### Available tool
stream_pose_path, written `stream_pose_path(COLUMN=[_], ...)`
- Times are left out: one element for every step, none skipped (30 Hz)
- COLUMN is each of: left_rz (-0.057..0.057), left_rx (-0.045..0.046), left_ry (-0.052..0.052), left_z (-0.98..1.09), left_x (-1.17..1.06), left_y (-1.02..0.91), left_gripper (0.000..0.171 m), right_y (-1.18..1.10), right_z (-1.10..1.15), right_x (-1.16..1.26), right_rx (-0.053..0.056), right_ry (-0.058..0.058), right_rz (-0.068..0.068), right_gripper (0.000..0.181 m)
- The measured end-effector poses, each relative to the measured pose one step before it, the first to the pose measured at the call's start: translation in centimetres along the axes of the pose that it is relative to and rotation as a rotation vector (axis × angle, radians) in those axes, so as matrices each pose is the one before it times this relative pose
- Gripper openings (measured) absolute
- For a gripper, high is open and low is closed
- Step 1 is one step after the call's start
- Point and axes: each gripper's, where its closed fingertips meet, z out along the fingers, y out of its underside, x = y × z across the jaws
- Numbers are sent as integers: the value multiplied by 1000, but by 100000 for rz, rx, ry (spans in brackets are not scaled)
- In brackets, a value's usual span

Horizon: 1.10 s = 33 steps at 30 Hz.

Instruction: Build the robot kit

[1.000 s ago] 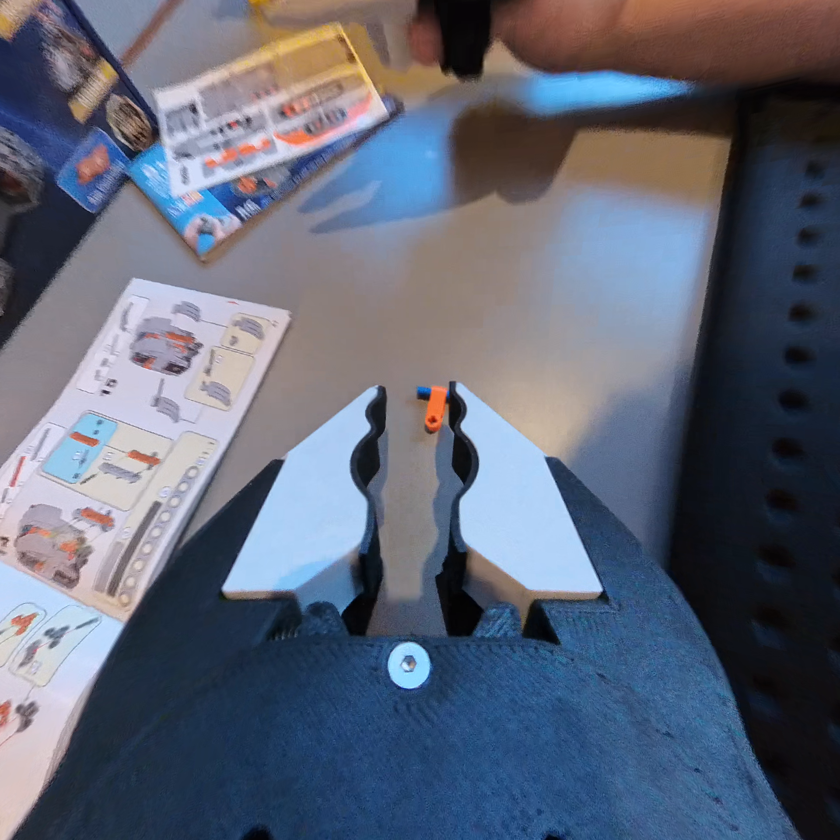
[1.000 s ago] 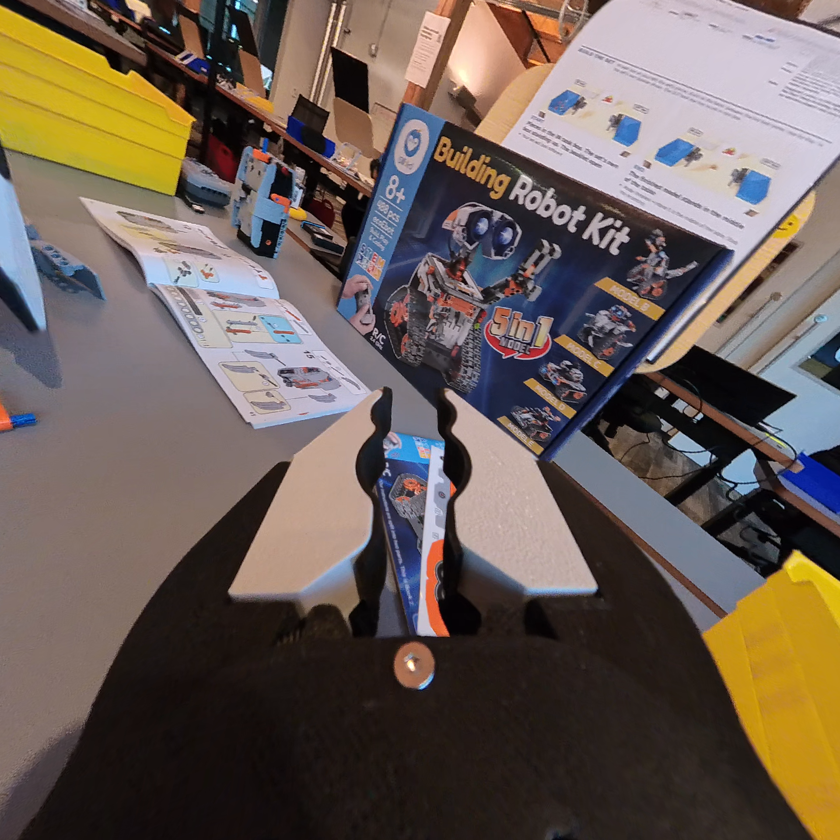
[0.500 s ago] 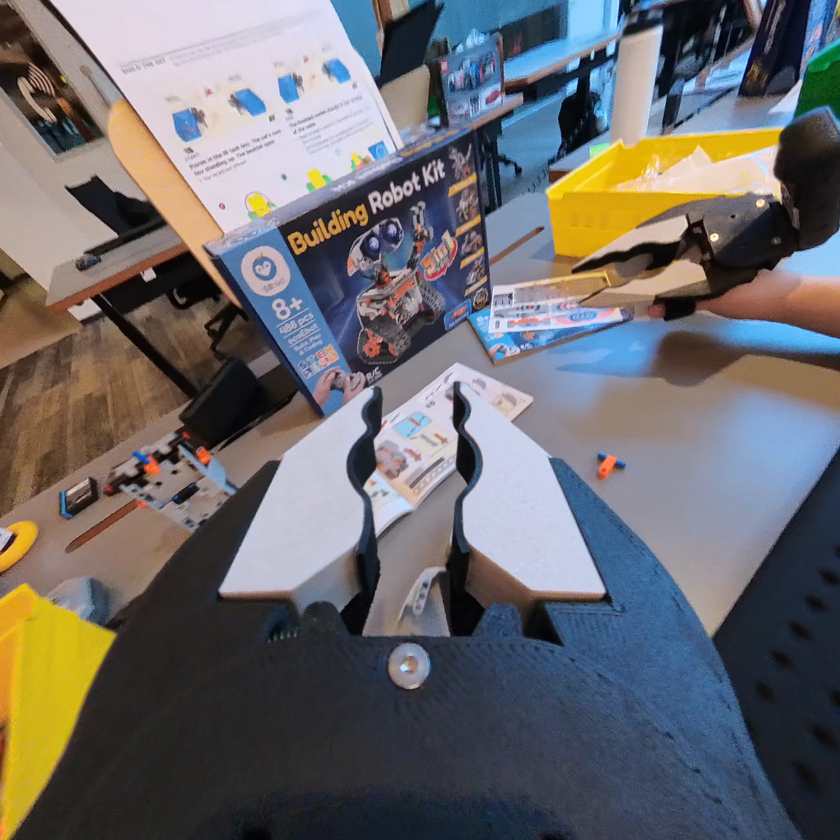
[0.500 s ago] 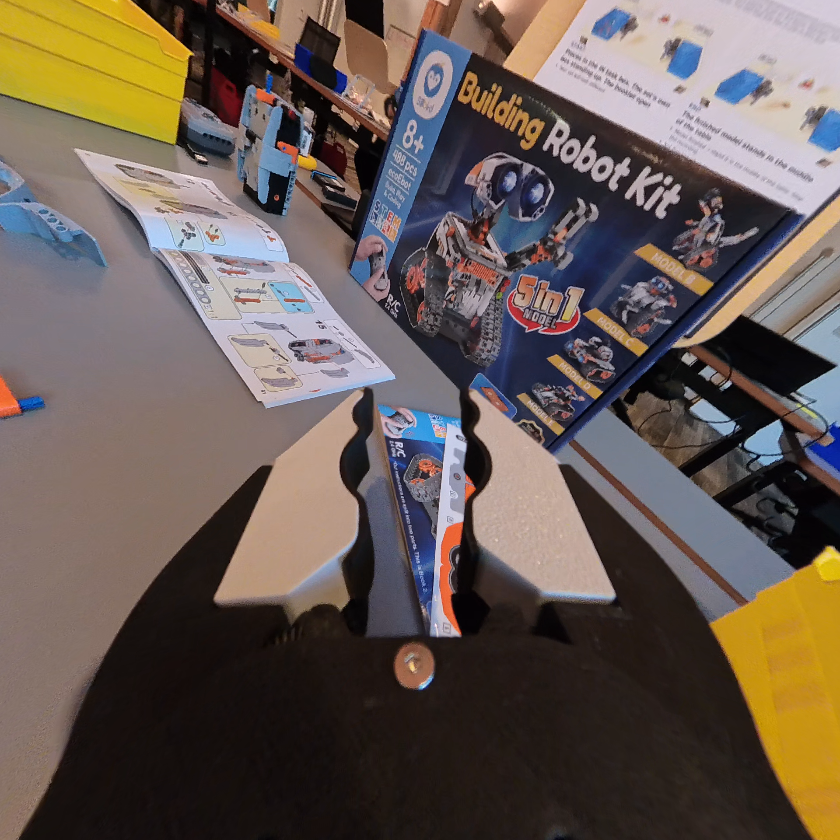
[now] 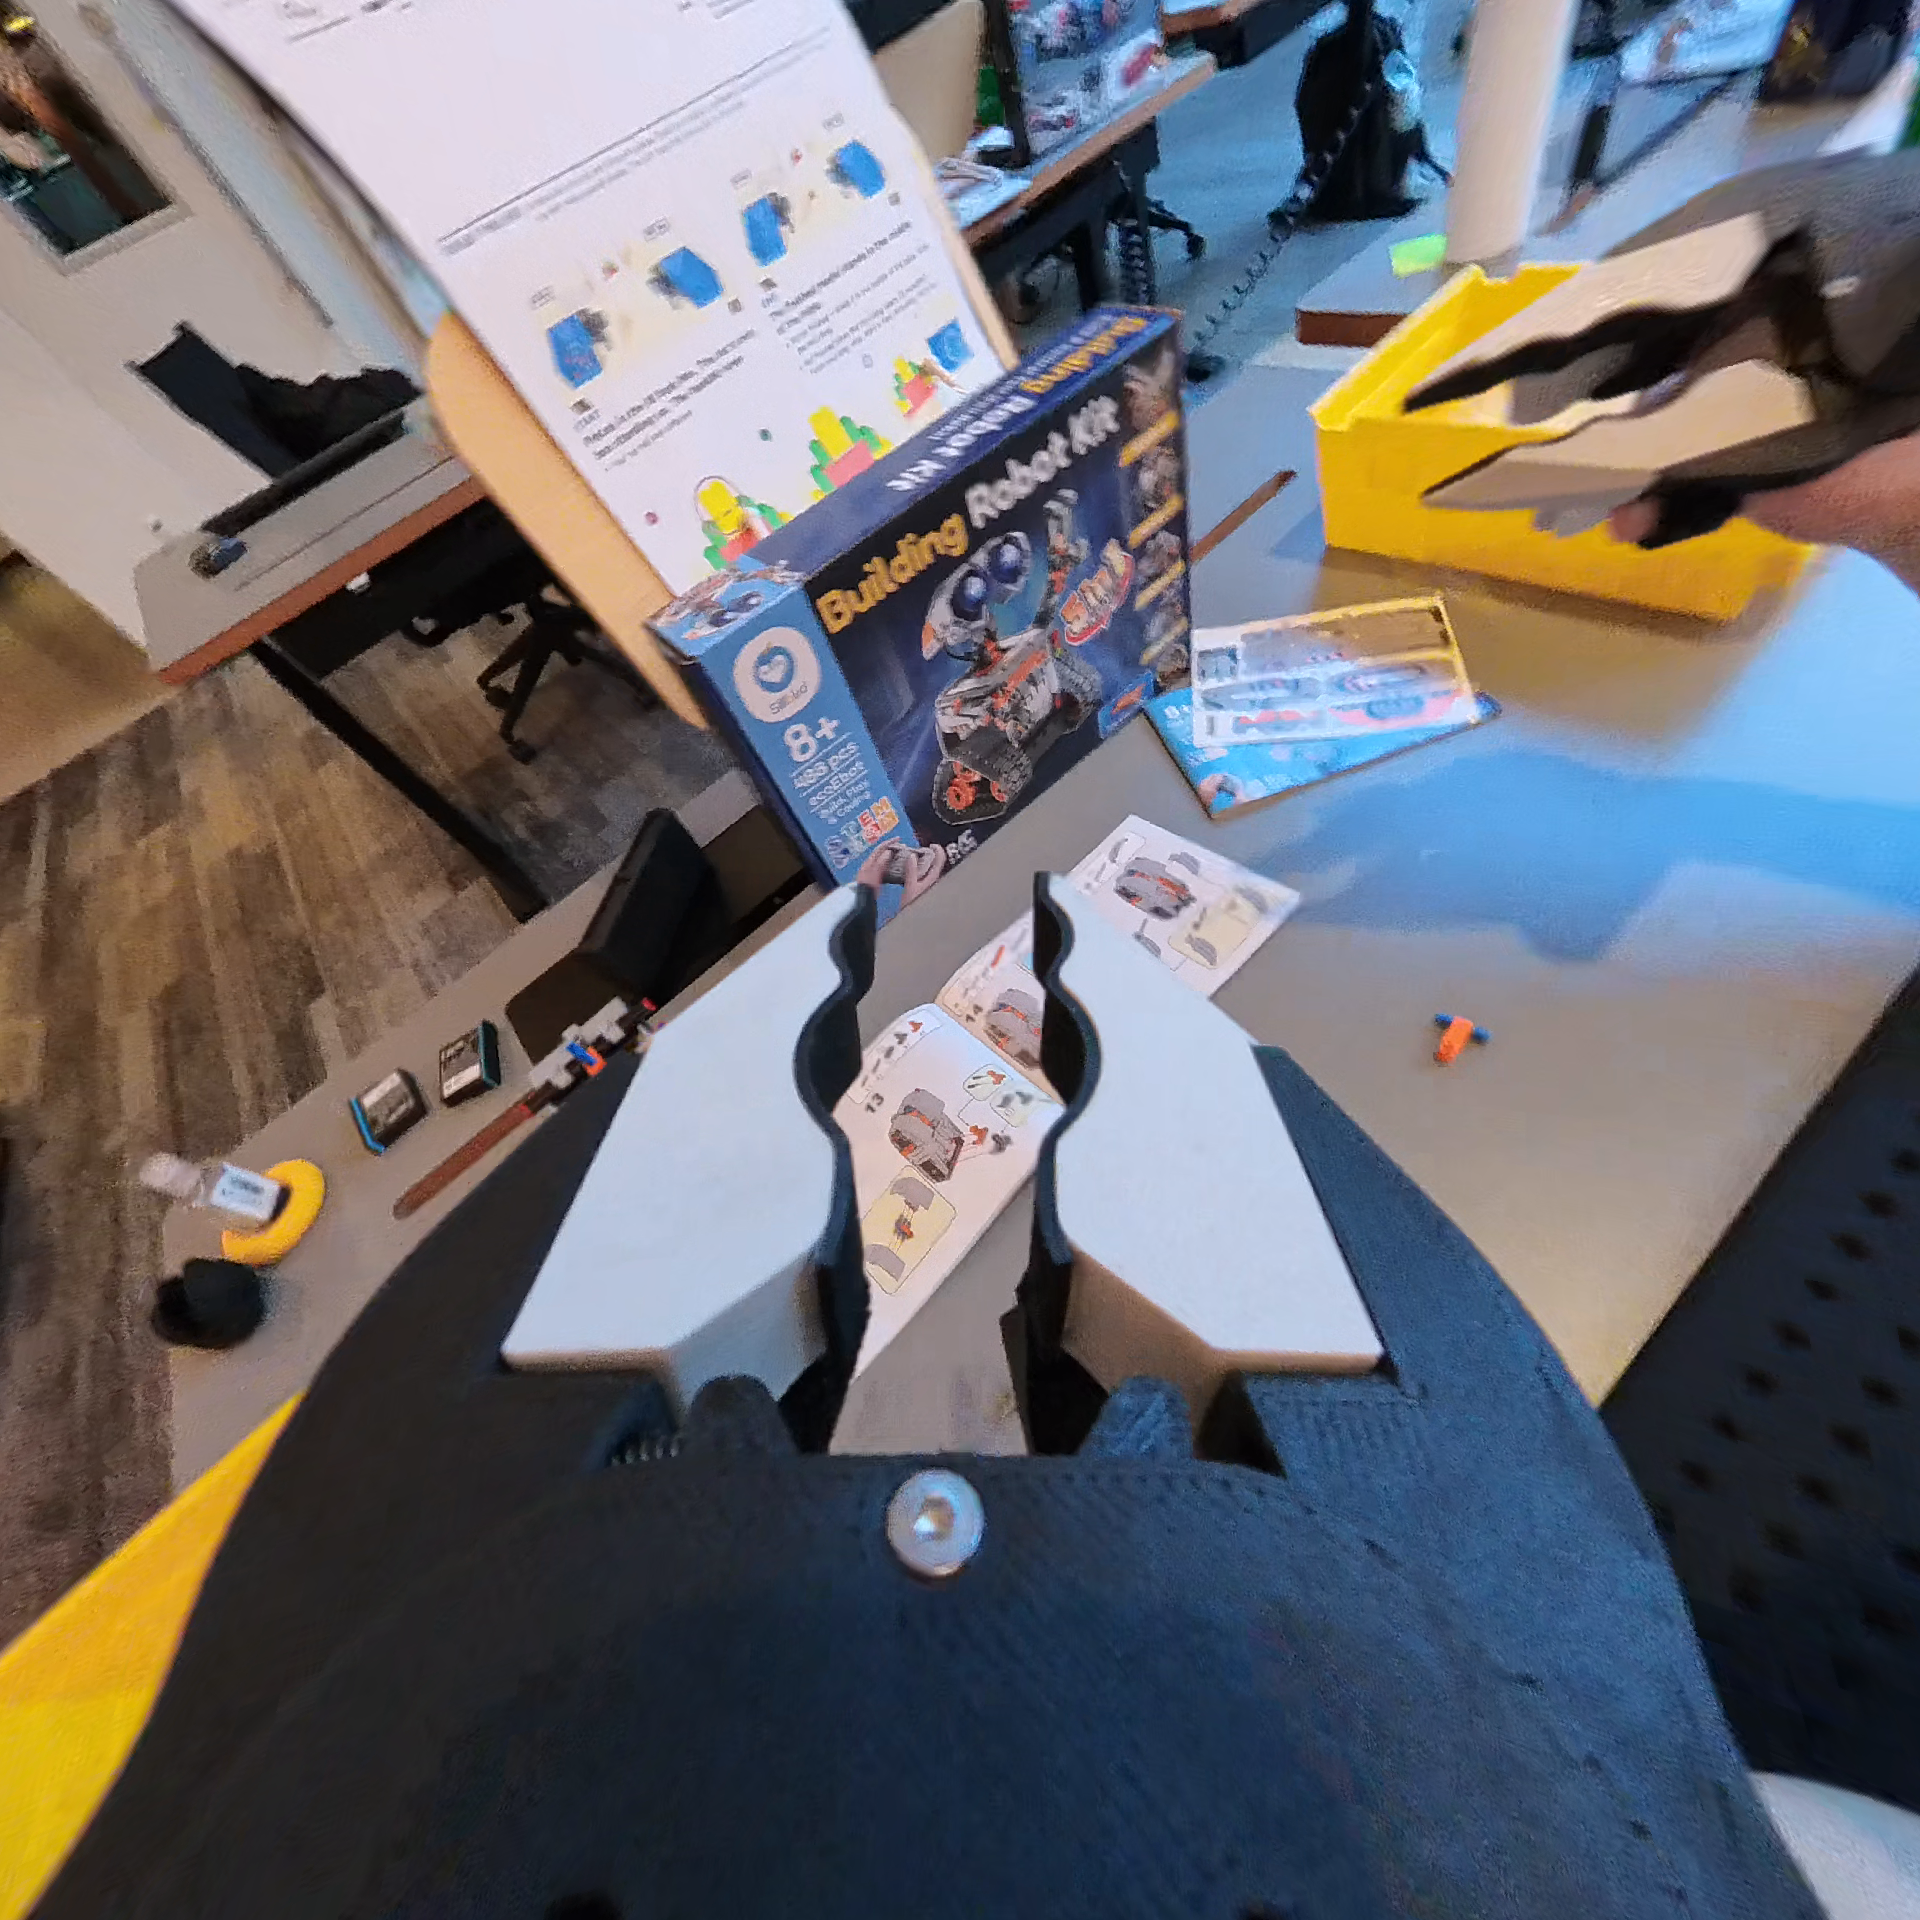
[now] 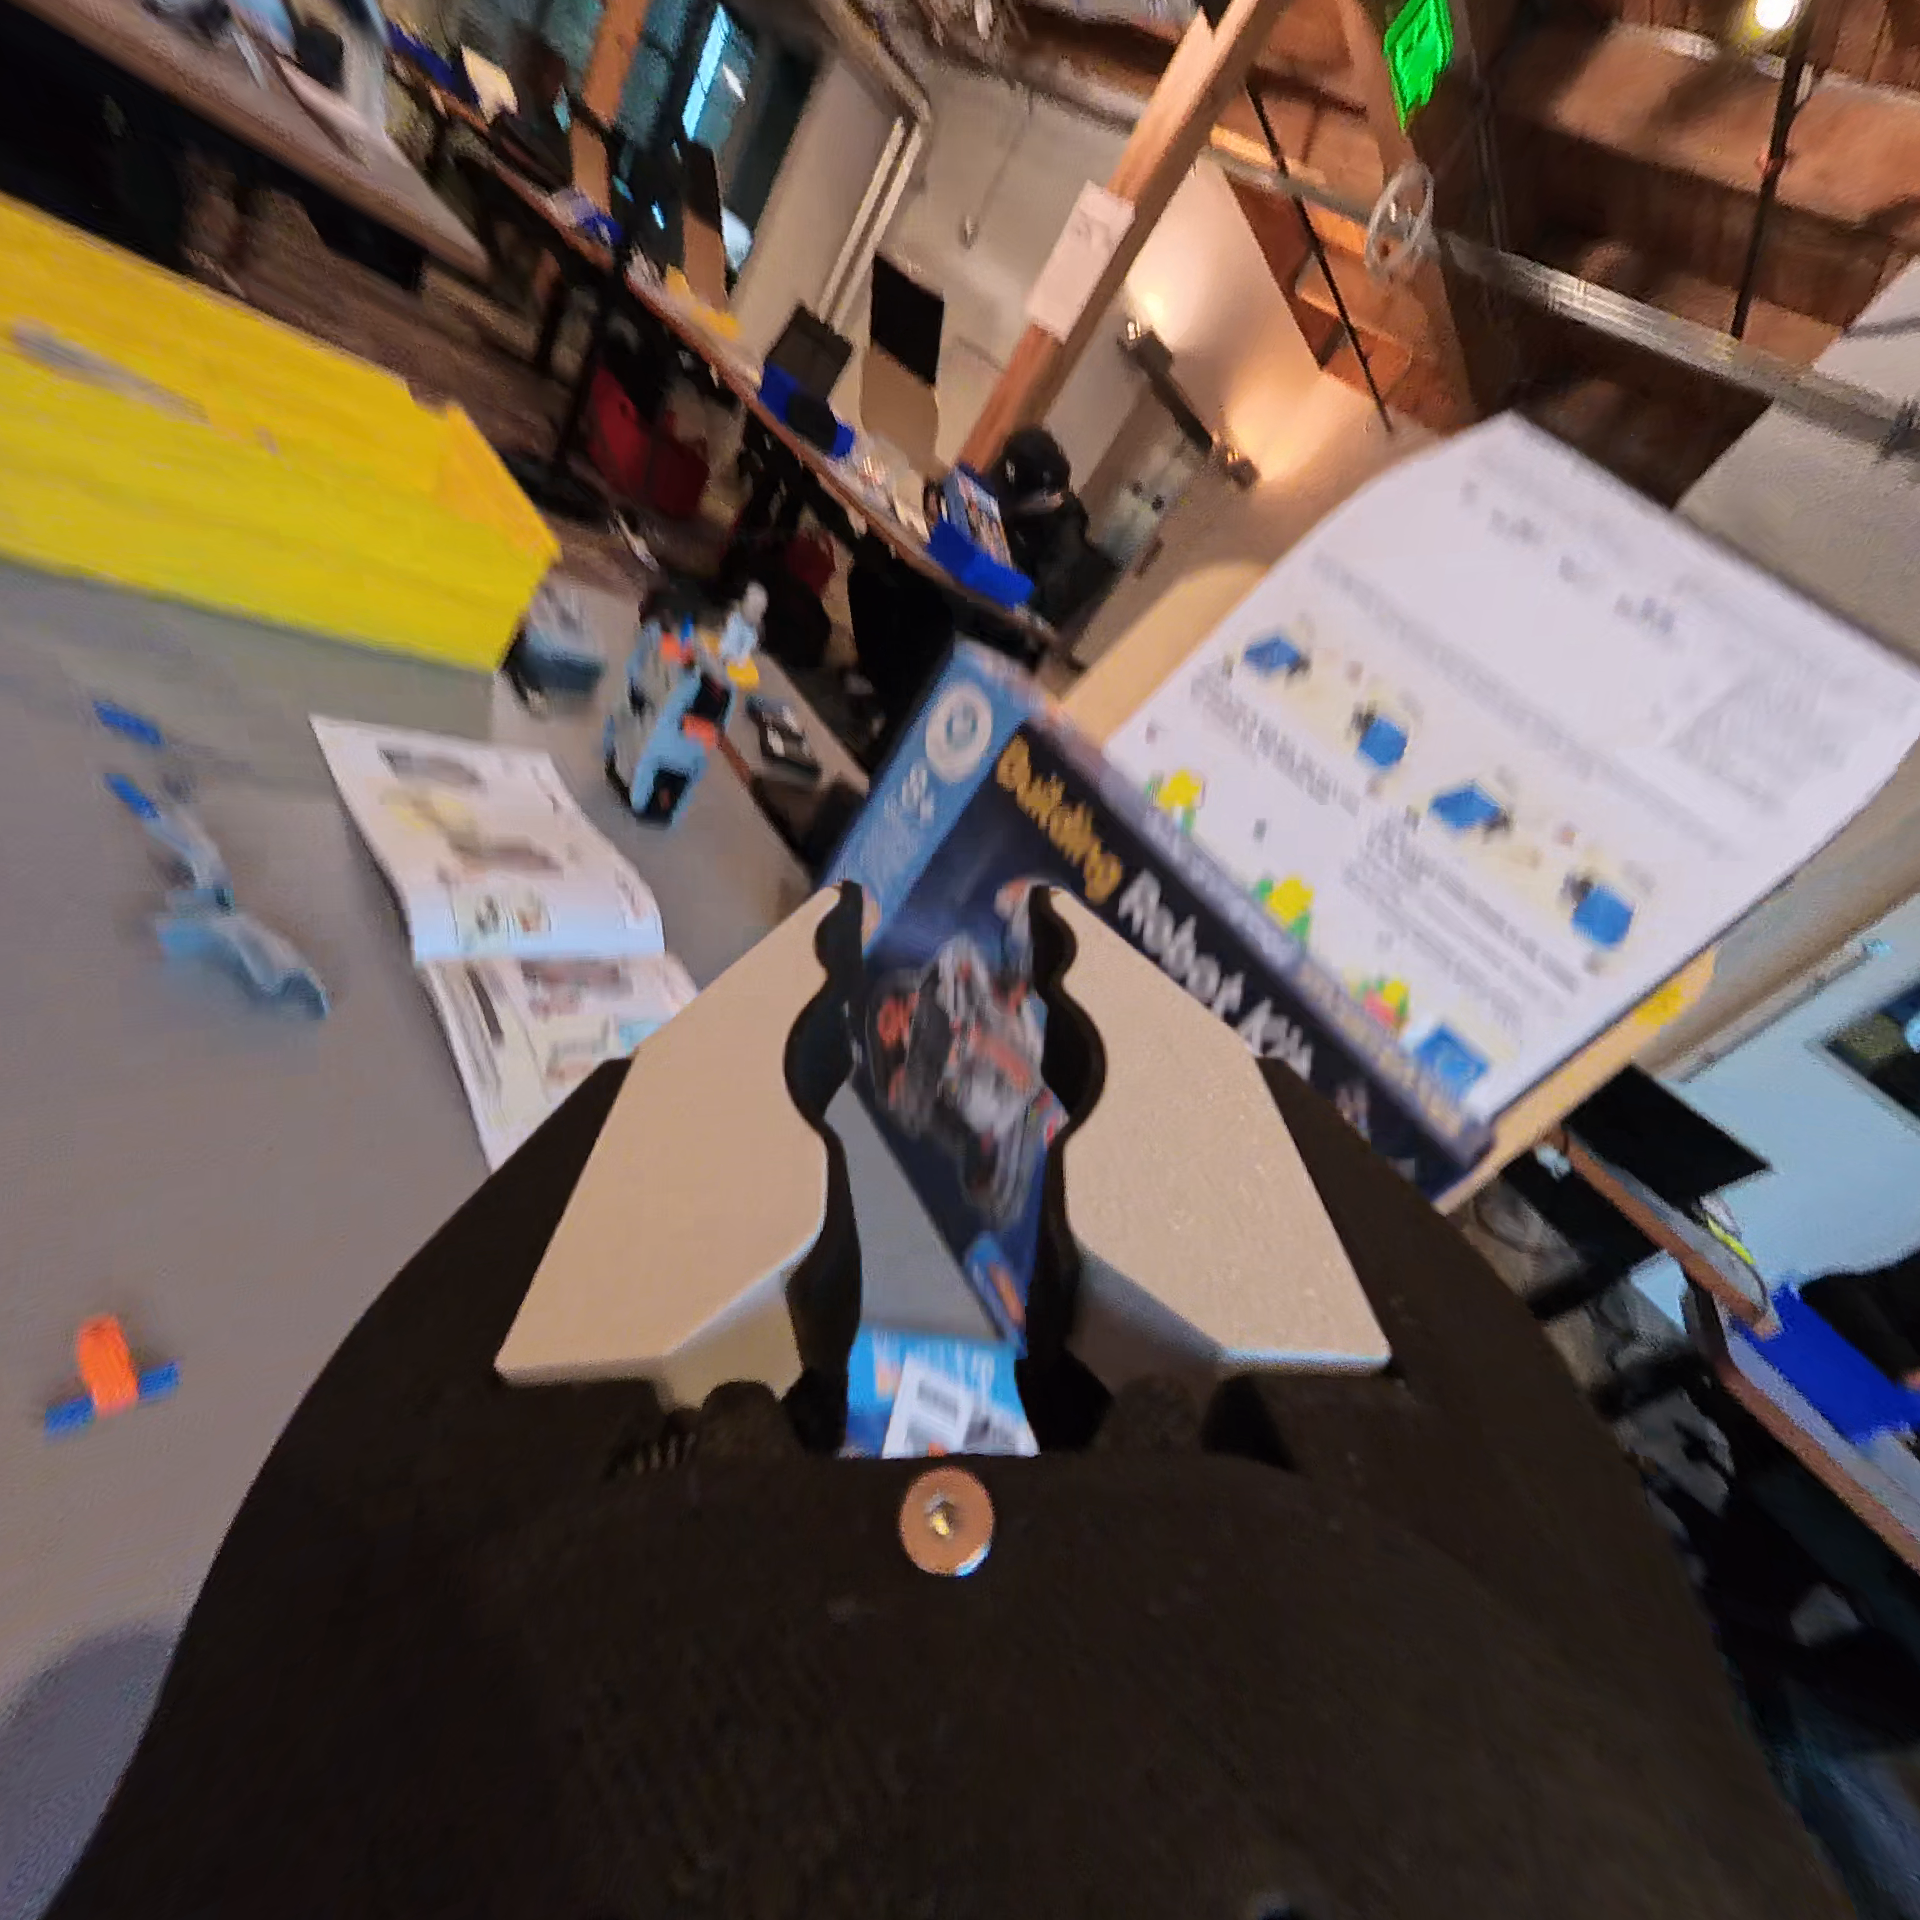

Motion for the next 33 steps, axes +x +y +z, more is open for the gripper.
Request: stream_pose_path(left_rz=[-3856, -3025, -876, 906, 248, -752, -50, 1466, 2500, 2704, 2813, 3235, 2984, 1889, 759, -256, -776, -683, -586, -744, -833, -829, -865, -983, -1075, -923, -660, -789, -1284, -1796, -2375, -2386, -1976], left_rx=[1208, 1385, 1001, -863, -3044, -3461, -1712, 560, 1711, 1219, -272, -2252, -4229, -5054, -4559, -3631, -2516, -1548, -1189, -1485, -1810, -1749, -1620, -1787, -2226, -2912, -3542, -3886, -4254, -4548, -5086, -6255, -6994], left_ry=[-1093, 862, 2729, 2791, -374, -3696, -3683, -1011, 1397, 1870, 847, -54, -440, -1083, -1374, -709, -129, -322, -695, -766, -893, -1168, -991, -266, 357, 604, 381, 420, 1366, 2420, 4081, 5534, 4854], left_z=[291, 398, 475, 493, 402, 258, 152, 81, 59, 77, 134, 209, 283, 316, 328, 301, 250, 189, 113, 55, 20, 0, 14, 35, 66, 120, 170, 200, 260, 322, 395, 489, 537], left_x=[-440, -1, 307, 237, -351, -795, -632, -45, 410, 481, 320, 181, 108, -79, -214, -190, -161, -216, -267, -265, -279, -307, -276, -154, -30, 28, 32, 43, 171, 320, 550, 720, 551], left_y=[183, 392, 571, 646, 519, 221, -144, -355, -381, -268, -51, 297, 671, 824, 806, 708, 567, 445, 420, 472, 514, 505, 455, 474, 521, 618, 699, 742, 796, 854, 953, 1128, 1193], left_gripper=[28, 28, 27, 25, 25, 26, 27, 27, 26, 25, 25, 24, 22, 22, 23, 23, 24, 24, 24, 23, 22, 22, 22, 22, 22, 22, 22, 22, 22, 22, 21, 19, 18], right_y=[-2280, -1954, -1393, -798, -154, 478, 952, 1096, 1310, 1621, 1588, 1255, 864, 585, 491, 500, 461, 387, 318, 266, 226, 261, 284, 310, 303, 312, 324, 301, 272, 250, 247, 262, 322], right_z=[434, 411, 372, 278, 163, 103, 124, 315, 494, 491, 499, 519, 521, 479, 416, 341, 281, 221, 176, 124, 89, 57, 14, -17, -63, -118, -141, -173, -186, -171, -170, -136, -89], right_x=[429, 297, 189, -169, -558, -887, -959, -653, -325, 44, -3, -351, -622, -516, -268, -117, -8, 4, -26, 25, 34, -7, 69, 191, 205, 178, 171, 187, 168, 183, 174, 138, 44], right_rx=[3580, 2332, 67, -1828, -3395, -4449, -4638, -3710, -6078, -9277, -8982, -6691, -3987, -2349, -2152, -2446, -2222, -1368, -560, 3, 239, -106, -573, -648, -548, -509, -499, -447, -263, -11, 30, -137, -495], right_ry=[-1323, -1757, -1927, -3405, -4772, -5708, -4955, -2979, -2016, 252, 432, -1251, -2784, -2370, -1282, -766, -463, -364, -333, 236, 277, -246, -240, 418, 801, 799, 740, 628, 427, 474, 484, 283, -305], right_rz=[464, 652, 1485, 2350, 3025, 3319, 2653, -849, -4429, -3570, -3183, -3150, -2967, -2327, -1123, 348, 913, 375, -680, -1437, -1132, 456, 1546, 1270, 500, 118, 425, 1002, 1248, 1057, 723, 691, 939], right_gripper=[31, 31, 31, 31, 32, 33, 34, 33, 33, 34, 34, 34, 34, 34, 33, 33, 33, 33, 33, 33, 33, 33, 33, 33, 34, 34, 34, 35, 35, 36, 37, 37, 36])
